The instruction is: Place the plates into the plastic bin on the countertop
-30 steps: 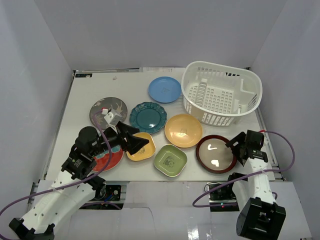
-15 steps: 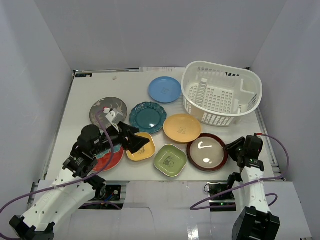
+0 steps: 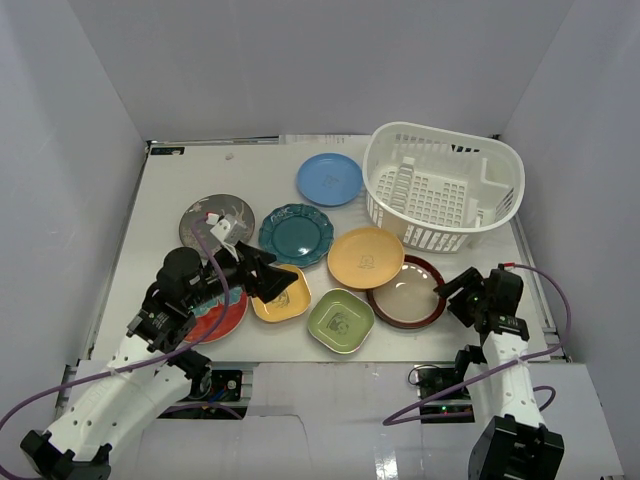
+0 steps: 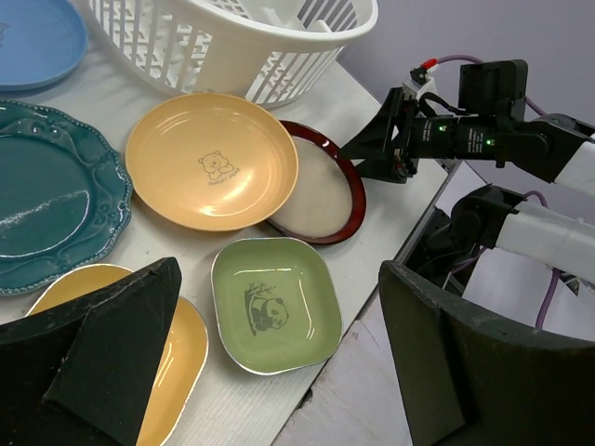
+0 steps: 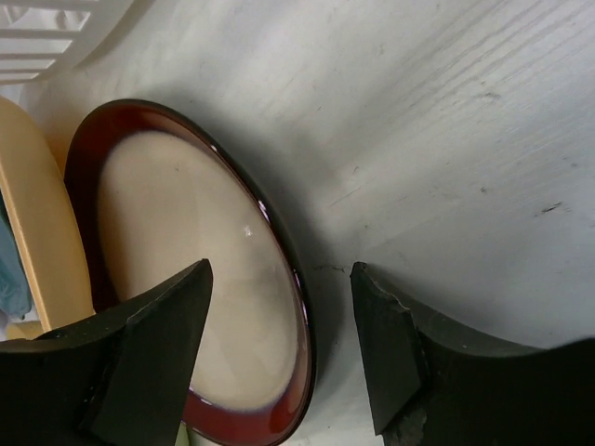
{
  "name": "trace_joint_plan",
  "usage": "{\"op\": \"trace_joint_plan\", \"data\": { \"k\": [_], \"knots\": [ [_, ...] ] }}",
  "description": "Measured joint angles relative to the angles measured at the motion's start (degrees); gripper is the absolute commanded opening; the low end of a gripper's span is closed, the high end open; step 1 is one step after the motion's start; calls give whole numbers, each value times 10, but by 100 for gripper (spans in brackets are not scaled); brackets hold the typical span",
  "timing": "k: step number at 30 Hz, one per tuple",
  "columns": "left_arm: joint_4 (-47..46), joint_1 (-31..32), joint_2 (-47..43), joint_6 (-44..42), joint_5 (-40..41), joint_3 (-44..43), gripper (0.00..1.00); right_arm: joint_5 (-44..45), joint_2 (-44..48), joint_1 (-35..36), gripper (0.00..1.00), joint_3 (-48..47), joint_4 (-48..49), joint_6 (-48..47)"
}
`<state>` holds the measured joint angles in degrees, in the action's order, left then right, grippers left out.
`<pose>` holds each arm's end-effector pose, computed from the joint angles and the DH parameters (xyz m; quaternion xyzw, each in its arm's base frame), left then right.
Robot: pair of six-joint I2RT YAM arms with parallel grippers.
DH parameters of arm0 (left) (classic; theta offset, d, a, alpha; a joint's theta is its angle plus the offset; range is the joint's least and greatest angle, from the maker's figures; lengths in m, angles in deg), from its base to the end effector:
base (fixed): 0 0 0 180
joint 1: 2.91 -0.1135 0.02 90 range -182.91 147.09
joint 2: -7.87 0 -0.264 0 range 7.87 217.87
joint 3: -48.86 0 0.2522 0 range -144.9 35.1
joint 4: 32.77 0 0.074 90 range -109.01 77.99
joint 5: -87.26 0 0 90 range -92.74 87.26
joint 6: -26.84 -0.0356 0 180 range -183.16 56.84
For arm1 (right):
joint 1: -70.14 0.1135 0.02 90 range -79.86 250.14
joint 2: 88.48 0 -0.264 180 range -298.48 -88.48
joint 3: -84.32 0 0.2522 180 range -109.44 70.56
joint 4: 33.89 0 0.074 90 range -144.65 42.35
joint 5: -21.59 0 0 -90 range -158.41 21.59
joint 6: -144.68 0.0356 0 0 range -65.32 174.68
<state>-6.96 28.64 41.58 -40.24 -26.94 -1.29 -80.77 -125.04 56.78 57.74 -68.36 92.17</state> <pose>0.1179 -0.0895 0.3141 0.1913 0.7332 -0.4316 0.4893 0.1321 -0.0235 0.1509 0.3559 0.8458 0.1775 0.3556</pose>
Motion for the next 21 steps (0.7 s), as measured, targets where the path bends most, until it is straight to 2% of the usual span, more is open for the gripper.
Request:
{"op": "trace_joint_plan", "data": {
  "k": [1,2,10,11,12,14,21],
  "knots": [
    [0,0,1,0,0,0,98,-1,-7,3,58,-1,1,-2],
    [0,0,1,0,1,0,98,-4,-13,7,54,-1,1,-5],
    [0,-9,3,0,3,0,98,-24,-41,26,37,3,6,-2],
    [0,-10,3,0,3,0,98,-24,-45,27,33,3,7,-2],
    [0,-11,4,0,2,0,98,-25,-48,28,18,3,8,-3],
    [0,-15,5,0,2,0,98,-26,-54,29,8,5,5,-2],
    [-1,-28,10,0,-7,0,98,-37,-60,37,8,-29,-47,-2]
  ]
}}
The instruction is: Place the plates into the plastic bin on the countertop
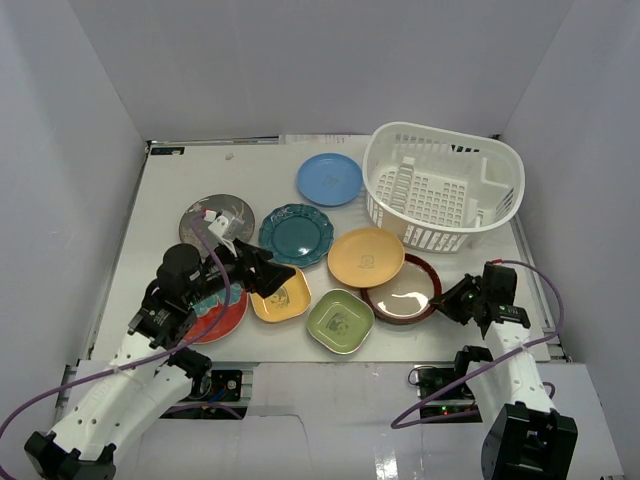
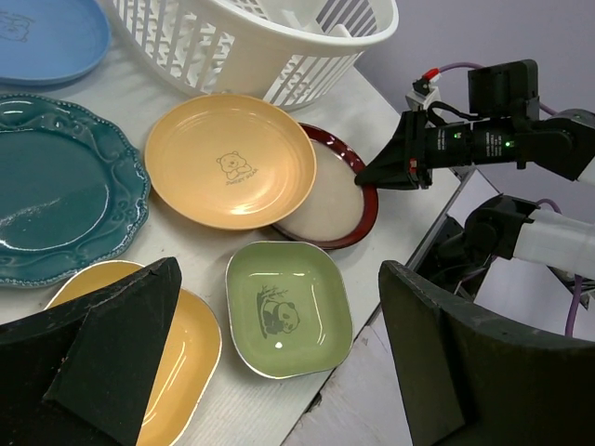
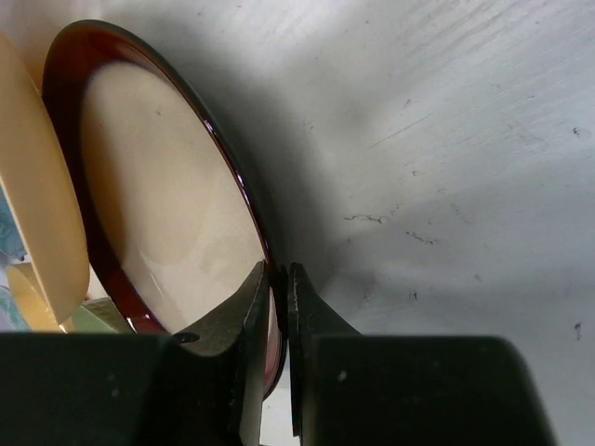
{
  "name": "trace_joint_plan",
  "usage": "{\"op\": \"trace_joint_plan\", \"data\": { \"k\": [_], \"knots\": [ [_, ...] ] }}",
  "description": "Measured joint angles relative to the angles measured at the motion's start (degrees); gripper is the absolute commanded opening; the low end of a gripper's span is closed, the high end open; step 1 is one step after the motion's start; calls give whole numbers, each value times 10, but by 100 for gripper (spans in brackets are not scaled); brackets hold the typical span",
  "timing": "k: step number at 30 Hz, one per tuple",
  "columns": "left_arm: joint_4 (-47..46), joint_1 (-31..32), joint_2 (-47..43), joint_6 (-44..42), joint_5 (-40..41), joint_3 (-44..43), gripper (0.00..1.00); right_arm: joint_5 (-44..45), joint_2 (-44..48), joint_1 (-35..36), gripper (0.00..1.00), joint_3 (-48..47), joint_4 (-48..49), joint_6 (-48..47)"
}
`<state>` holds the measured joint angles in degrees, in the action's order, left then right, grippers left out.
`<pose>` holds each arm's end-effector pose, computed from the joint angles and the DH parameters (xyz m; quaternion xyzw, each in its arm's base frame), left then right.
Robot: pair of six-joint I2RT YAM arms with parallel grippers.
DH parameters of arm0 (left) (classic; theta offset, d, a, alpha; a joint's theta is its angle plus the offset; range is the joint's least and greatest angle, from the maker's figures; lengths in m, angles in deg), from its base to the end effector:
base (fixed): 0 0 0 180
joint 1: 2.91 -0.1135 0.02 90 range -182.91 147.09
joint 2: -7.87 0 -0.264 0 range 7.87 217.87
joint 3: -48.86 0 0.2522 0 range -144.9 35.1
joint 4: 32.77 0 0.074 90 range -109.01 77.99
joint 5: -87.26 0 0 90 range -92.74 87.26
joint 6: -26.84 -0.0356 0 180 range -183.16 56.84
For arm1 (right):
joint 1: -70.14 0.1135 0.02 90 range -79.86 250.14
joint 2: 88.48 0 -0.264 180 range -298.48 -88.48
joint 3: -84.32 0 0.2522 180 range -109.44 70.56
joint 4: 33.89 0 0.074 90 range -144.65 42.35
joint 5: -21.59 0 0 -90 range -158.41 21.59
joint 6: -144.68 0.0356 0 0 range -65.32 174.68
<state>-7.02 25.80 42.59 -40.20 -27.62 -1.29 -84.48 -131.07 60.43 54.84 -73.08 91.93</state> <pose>0.1250 -0.0855 0.3119 0.1754 0.7419 -0.4215 0.4910 0.1371 -0.0135 0.1493 0.3319 0.8775 0.2046 0.2792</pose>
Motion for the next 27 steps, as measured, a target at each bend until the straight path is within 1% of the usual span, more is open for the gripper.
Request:
{"op": "trace_joint_plan", "data": {
  "k": [3,6,11,14,17,19,21,27],
  "knots": [
    [0,-5,5,0,-2,0,98,10,-8,5,8,-41,-35,-12],
    [0,-8,13,2,-2,0,98,36,-14,9,8,-88,-75,-44],
    [0,-9,32,11,1,-5,98,117,-21,12,8,-198,-150,-129],
    [-2,-9,45,22,2,-13,98,169,-20,12,8,-244,-183,-171],
    [-4,-9,55,35,9,-20,98,190,-19,10,8,-286,-212,-195],
    [-3,-9,62,44,19,-23,98,178,-19,11,8,-316,-231,-201],
    [1,-9,69,53,36,-29,98,143,-19,11,8,-348,-247,-199],
    [17,-9,92,72,93,-54,98,9,-9,16,8,-418,-252,-170]
  ]
}}
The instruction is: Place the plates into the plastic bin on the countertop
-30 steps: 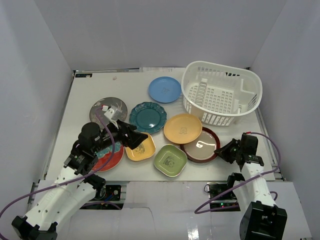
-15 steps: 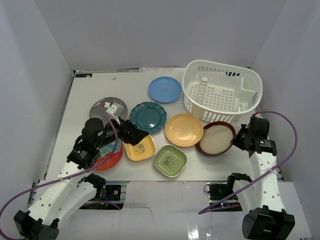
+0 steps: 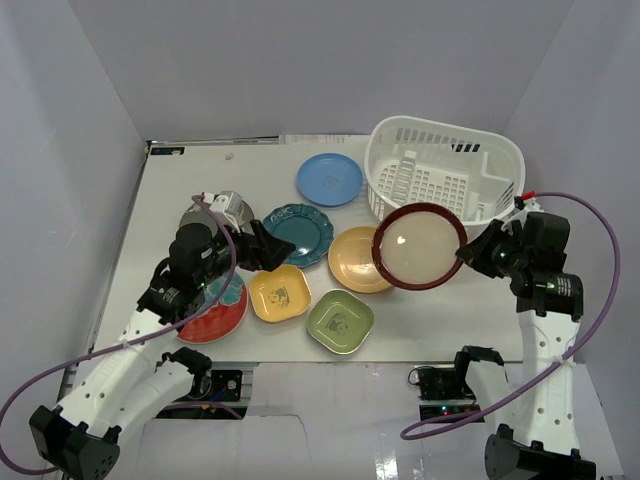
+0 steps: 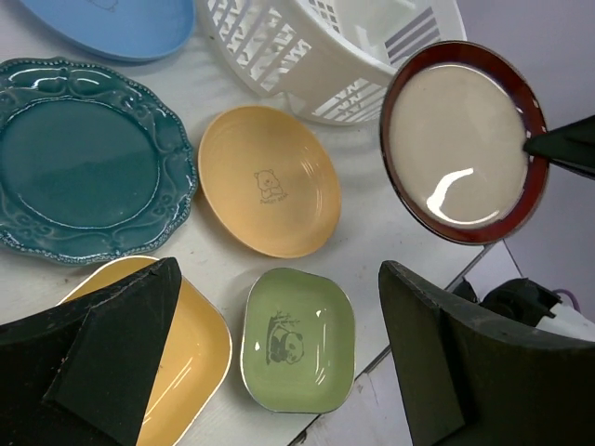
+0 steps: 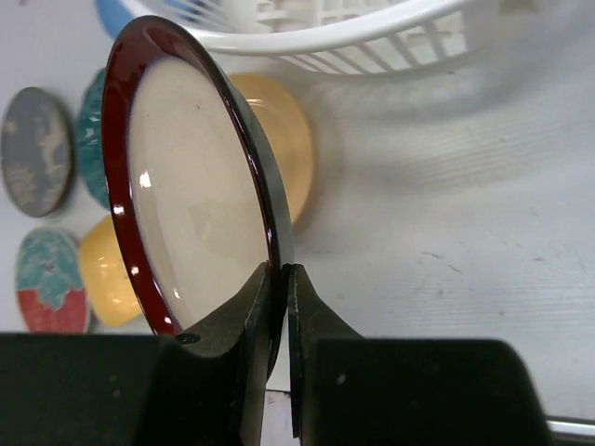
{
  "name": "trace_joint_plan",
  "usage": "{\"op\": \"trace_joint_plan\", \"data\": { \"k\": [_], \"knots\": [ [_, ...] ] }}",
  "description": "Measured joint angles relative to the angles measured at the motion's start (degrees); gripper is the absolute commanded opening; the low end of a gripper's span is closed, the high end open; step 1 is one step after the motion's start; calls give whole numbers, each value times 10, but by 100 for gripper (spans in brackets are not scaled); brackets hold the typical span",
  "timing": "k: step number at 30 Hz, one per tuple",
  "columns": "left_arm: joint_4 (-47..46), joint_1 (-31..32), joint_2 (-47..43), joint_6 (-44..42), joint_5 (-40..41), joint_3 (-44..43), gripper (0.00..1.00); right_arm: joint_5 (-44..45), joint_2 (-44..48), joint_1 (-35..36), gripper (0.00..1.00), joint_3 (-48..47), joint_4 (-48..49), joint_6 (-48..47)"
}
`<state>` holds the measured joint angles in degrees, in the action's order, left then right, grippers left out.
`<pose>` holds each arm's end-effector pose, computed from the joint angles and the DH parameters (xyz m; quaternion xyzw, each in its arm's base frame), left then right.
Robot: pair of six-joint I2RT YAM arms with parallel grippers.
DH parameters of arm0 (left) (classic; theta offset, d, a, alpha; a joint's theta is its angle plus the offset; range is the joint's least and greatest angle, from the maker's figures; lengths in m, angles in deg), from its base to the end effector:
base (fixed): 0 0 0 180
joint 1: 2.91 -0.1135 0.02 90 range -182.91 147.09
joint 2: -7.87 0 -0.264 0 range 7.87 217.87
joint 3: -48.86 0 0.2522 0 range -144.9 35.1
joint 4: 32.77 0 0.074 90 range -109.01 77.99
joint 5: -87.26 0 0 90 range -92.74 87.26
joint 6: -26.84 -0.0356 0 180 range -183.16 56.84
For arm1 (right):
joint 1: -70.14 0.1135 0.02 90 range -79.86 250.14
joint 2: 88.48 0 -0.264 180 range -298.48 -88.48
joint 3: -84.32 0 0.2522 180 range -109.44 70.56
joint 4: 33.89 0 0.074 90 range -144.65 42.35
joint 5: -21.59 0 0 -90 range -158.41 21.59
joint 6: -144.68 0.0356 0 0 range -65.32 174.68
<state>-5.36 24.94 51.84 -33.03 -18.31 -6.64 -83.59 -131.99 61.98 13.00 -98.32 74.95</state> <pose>0.1558 -0.0931 0.3176 0.0659 0.7921 -0.3839 0.4699 0.1385 -0.0104 0.3483 0.1600 0.8731 0.1643 0.4303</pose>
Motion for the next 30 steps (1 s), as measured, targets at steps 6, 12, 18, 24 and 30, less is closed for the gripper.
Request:
{"op": "trace_joint_plan", "data": {
  "k": [6,12,18,24,30],
  "knots": [
    [2,0,43,20,44,-26,98,-91,5,9,8,-41,35,48],
    [0,0,114,36,93,-64,98,-121,-76,13,8,-56,170,114],
    [-4,-42,193,52,130,-99,92,-34,-256,14,8,-122,280,113],
    [-15,-196,272,83,96,-109,88,60,-359,11,8,-122,327,87],
    [-16,-306,312,101,109,-107,87,114,-406,11,8,-103,364,65]
  ]
}}
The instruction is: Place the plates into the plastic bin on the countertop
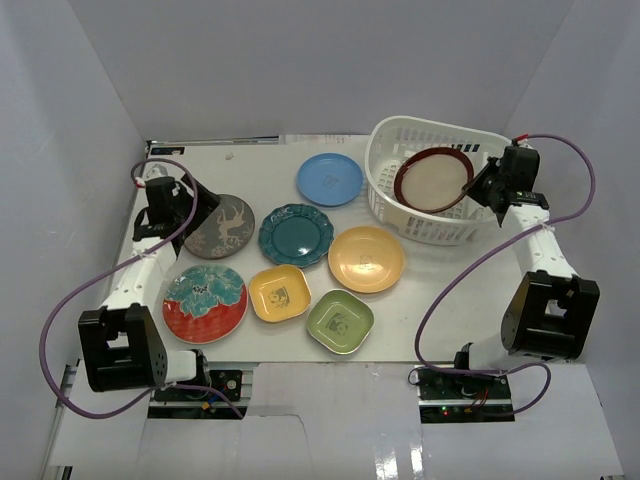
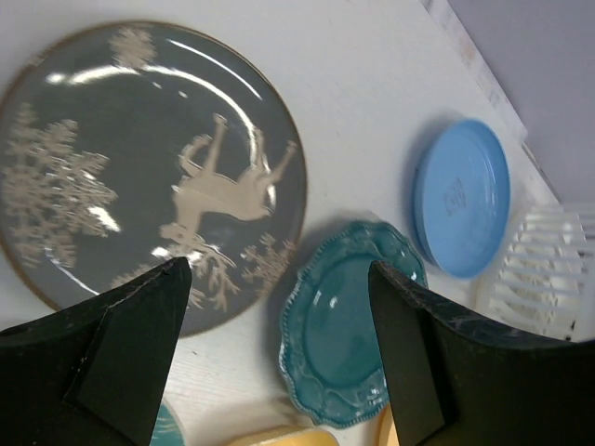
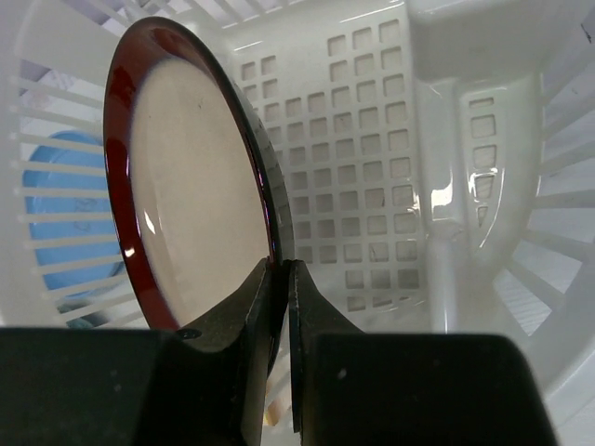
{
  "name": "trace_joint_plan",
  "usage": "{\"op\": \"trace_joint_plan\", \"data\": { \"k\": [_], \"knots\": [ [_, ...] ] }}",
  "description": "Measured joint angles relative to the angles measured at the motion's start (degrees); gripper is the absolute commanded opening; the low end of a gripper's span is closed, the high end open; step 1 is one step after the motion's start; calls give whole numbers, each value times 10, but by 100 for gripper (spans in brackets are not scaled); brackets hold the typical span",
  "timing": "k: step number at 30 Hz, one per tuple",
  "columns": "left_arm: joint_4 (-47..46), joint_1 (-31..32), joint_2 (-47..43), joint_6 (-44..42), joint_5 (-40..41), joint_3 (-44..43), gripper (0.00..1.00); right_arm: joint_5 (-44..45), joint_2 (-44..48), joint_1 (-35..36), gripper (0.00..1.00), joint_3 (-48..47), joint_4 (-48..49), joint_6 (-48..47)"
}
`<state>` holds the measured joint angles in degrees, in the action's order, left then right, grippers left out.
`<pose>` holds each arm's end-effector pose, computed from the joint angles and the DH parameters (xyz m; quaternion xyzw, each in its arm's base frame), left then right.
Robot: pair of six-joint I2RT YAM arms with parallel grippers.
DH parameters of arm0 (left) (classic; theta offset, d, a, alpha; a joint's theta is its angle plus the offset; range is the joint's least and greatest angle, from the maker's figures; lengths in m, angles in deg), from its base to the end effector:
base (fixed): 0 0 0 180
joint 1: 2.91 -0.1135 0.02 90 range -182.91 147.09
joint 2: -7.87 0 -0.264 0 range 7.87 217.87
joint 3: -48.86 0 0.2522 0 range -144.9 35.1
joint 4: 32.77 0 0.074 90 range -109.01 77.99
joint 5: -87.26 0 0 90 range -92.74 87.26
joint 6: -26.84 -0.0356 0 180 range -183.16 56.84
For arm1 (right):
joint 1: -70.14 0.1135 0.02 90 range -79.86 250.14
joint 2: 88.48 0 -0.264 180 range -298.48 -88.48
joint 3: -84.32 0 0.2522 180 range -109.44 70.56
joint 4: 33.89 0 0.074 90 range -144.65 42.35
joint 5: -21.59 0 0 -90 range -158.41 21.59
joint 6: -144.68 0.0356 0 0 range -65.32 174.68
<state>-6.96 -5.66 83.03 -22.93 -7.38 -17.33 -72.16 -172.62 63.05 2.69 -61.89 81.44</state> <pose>0.2912 0.0111 0.2669 -0.3069 0.8307 -0.1827 0.4270 0.3371 -0.0396 0.3095 0.2371 0.8349 0.1127 0.4837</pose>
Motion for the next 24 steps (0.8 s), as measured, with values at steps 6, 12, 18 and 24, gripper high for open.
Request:
{"op": "trace_joint_plan", "data": {
  "k": [6,12,18,24],
  "knots": [
    [-3,-71,2,-2,22,12,86,24,-10,0,8,50,42,-2],
    [-5,-107,19,-23,50,33,84,36,-14,-1,30,88,67,9],
    [-8,-128,100,-52,49,33,79,18,4,0,82,89,101,21],
    [-23,-171,188,-62,-17,29,75,-26,55,0,84,89,116,26]
  ]
}}
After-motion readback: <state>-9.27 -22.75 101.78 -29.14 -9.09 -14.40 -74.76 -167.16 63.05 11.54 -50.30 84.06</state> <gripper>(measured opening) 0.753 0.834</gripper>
